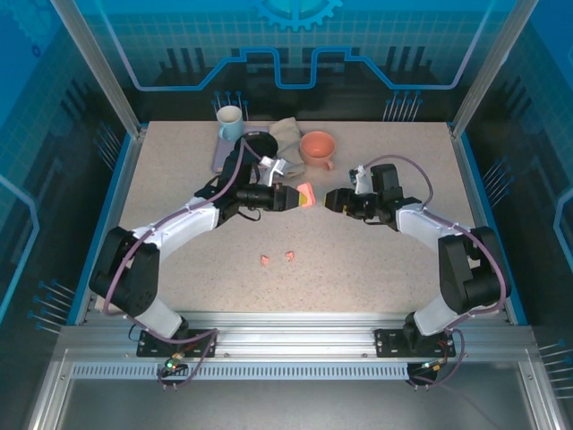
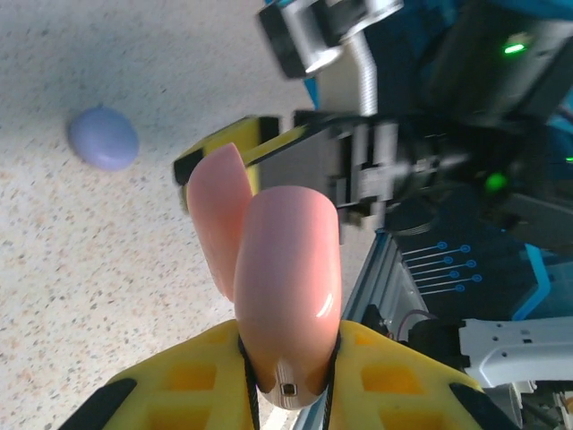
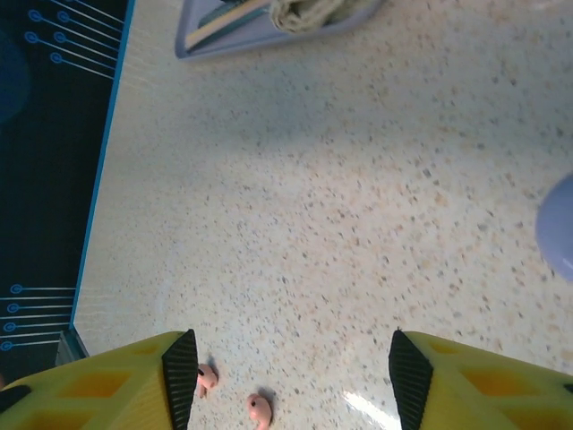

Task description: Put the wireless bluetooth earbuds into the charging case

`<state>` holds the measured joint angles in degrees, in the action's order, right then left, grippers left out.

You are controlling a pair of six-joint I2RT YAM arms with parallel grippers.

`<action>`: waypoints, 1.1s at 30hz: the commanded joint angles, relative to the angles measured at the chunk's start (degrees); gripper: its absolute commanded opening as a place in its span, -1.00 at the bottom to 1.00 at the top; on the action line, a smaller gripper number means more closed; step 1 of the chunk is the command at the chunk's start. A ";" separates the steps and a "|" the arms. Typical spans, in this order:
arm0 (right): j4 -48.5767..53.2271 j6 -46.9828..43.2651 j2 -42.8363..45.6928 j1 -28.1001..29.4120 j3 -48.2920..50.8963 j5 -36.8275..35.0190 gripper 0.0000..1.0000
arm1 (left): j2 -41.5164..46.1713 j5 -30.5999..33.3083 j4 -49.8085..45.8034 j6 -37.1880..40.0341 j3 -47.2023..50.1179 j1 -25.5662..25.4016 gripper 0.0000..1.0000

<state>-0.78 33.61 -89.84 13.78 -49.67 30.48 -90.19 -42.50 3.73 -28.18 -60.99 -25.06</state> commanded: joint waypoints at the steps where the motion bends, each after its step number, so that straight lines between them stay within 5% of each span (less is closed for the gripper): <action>1: 0.08 1.38 3.03 -0.26 0.79 1.64 0.22 | 1.33 -2.13 1.32 1.99 0.94 0.81 -1.00; 15: -1.80 1.96 8.68 -0.16 -0.35 13.80 -0.04 | -1.17 -7.41 3.37 2.35 0.09 1.24 -1.00; 33: -3.21 2.59 5.24 3.13 -3.24 13.37 -0.17 | -2.18 -7.86 5.05 1.02 -1.40 1.28 -1.00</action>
<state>-2.96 35.99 -83.53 16.01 -51.22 42.92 -91.90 -48.51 6.76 -27.03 -60.38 -24.14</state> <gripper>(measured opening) 0.420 0.189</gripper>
